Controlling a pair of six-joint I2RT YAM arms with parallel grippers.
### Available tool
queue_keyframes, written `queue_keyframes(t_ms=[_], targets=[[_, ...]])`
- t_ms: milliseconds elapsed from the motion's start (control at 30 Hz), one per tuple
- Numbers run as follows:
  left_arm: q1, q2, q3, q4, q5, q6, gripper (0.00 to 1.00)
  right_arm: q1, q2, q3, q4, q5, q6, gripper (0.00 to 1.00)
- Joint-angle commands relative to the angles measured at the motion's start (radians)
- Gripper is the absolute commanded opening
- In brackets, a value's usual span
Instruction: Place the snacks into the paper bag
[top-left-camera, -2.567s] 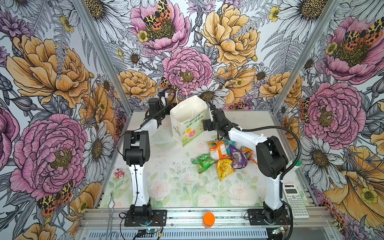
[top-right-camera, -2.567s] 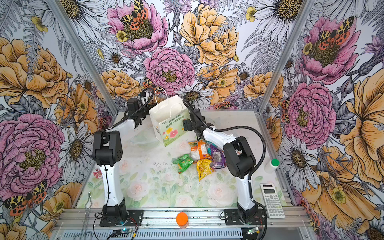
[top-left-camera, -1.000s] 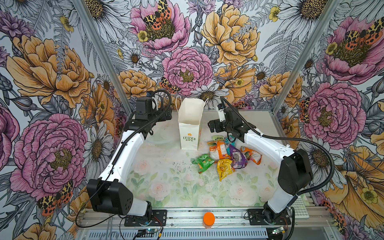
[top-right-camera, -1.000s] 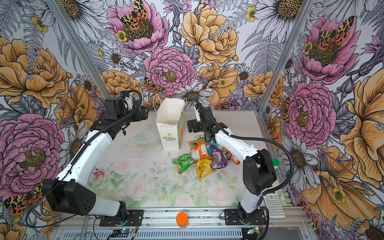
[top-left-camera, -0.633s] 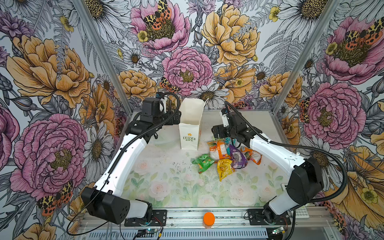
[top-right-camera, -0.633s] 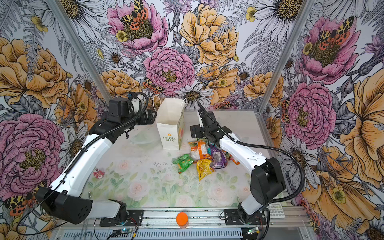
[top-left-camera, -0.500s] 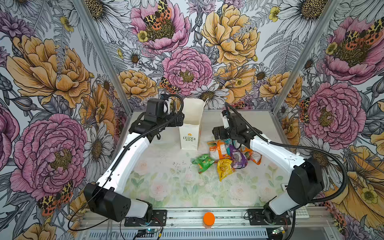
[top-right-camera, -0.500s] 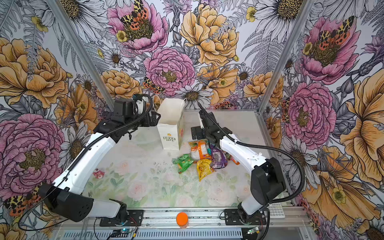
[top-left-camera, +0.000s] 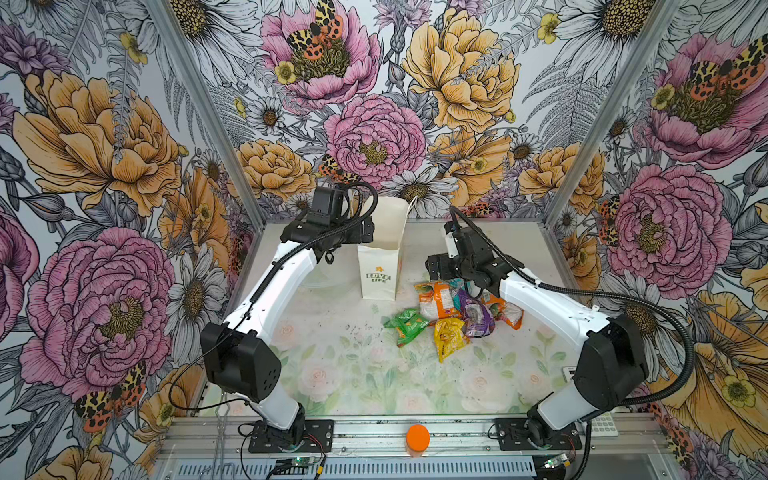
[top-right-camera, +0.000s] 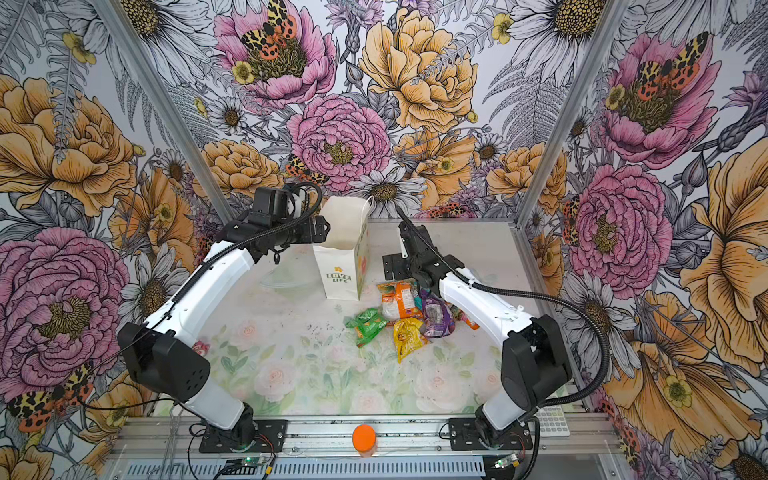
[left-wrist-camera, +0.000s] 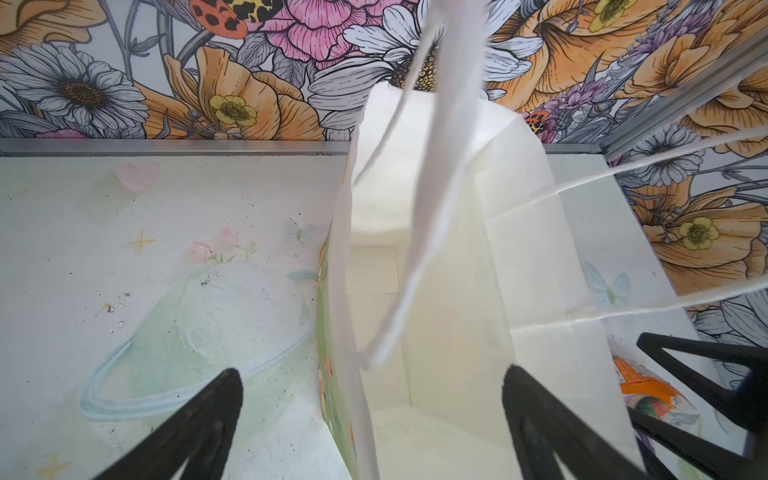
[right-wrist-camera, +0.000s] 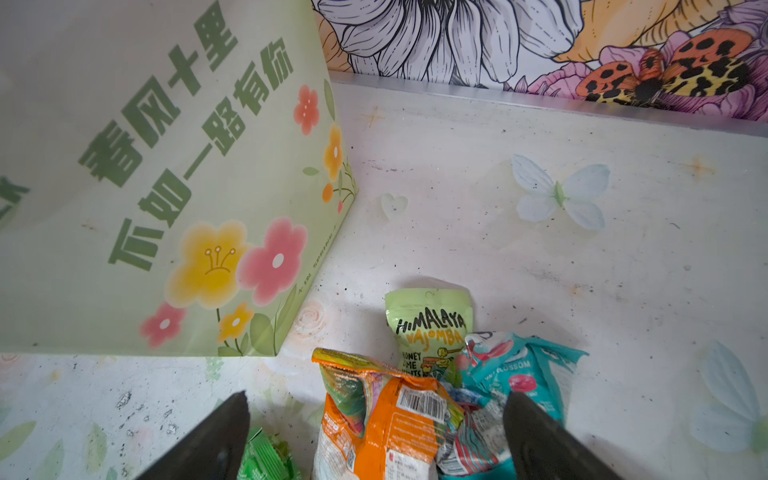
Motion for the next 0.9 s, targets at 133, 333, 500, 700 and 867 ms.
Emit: queue_keyframes(t_ms=[133, 333, 500, 700, 867], targets=[[0.015, 0.048, 0.061, -0.008, -0.037, -0.002, 0.92, 0.005, -0.011, 0.000, -0.002, 0.029, 0.012, 0.97], [0.017, 0.064, 0.068, -0.009, -0.053, -0.010, 0.75, 0.004, -0.001, 0.002, -0.002, 0.028, 0.020, 0.97], [0.016, 0.064, 0.062, -0.011, -0.076, -0.004, 0.72, 0.005, 0.004, 0.002, -0.002, 0.029, 0.021, 0.97], [0.017, 0.063, 0.060, -0.012, -0.081, -0.009, 0.63, 0.004, 0.007, 0.000, -0.002, 0.031, 0.028, 0.97], [0.012, 0.069, 0.059, -0.011, -0.085, -0.012, 0.58, 0.004, 0.004, -0.003, -0.002, 0.031, 0.032, 0.96]])
